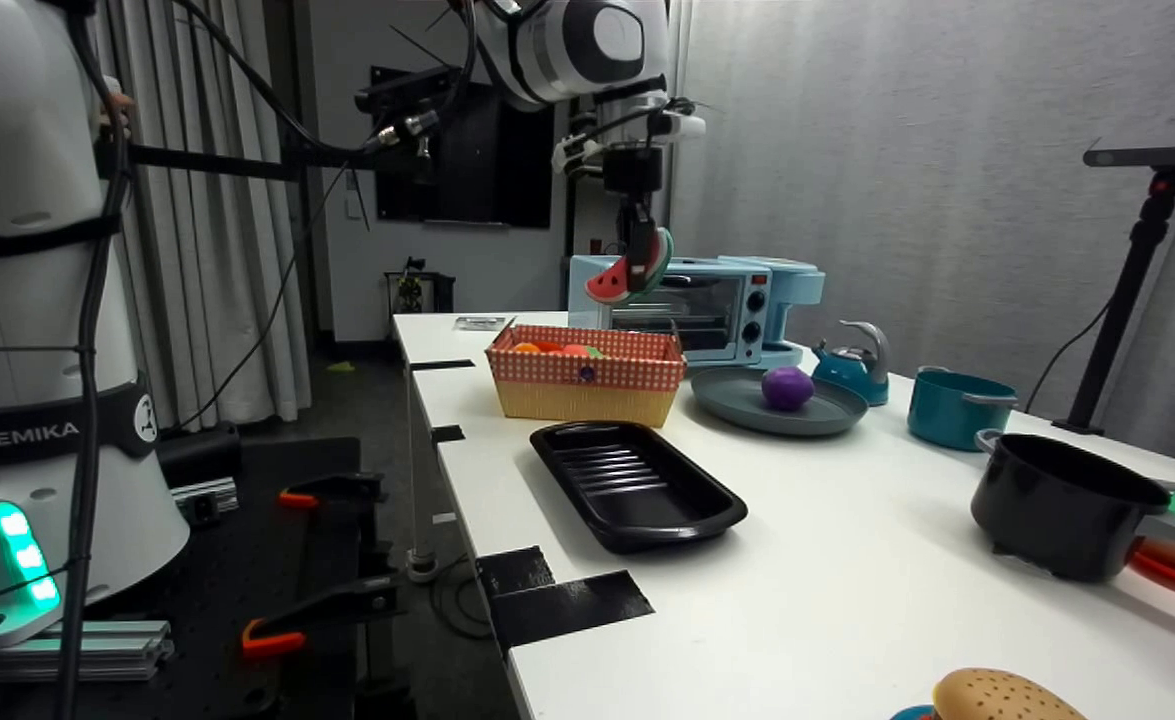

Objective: Put the watermelon toy on the plate

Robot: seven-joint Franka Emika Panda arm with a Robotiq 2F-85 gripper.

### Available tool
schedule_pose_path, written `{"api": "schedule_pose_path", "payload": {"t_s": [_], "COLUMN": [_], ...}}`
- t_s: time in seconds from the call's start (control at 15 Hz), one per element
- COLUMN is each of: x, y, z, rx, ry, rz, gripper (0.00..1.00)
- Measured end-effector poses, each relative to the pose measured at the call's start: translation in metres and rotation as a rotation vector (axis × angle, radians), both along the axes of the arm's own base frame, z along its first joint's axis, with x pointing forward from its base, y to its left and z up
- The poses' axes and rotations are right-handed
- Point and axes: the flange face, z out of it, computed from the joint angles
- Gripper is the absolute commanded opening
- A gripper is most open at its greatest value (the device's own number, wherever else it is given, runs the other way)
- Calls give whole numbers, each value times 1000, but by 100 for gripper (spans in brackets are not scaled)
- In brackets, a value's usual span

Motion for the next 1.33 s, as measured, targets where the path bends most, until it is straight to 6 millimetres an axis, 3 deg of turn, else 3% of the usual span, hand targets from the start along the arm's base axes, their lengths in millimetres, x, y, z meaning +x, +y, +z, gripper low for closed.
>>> {"api": "schedule_pose_path", "payload": {"t_s": [0.27,0.73,1.33], "x": [2,18,40], "y": [-9,-31,-43], "z": [22,42,44], "rx": [-19,-103,-203], "ry": [-45,-123,-261], "rz": [7,21,64], "gripper": [4,4,4]}}
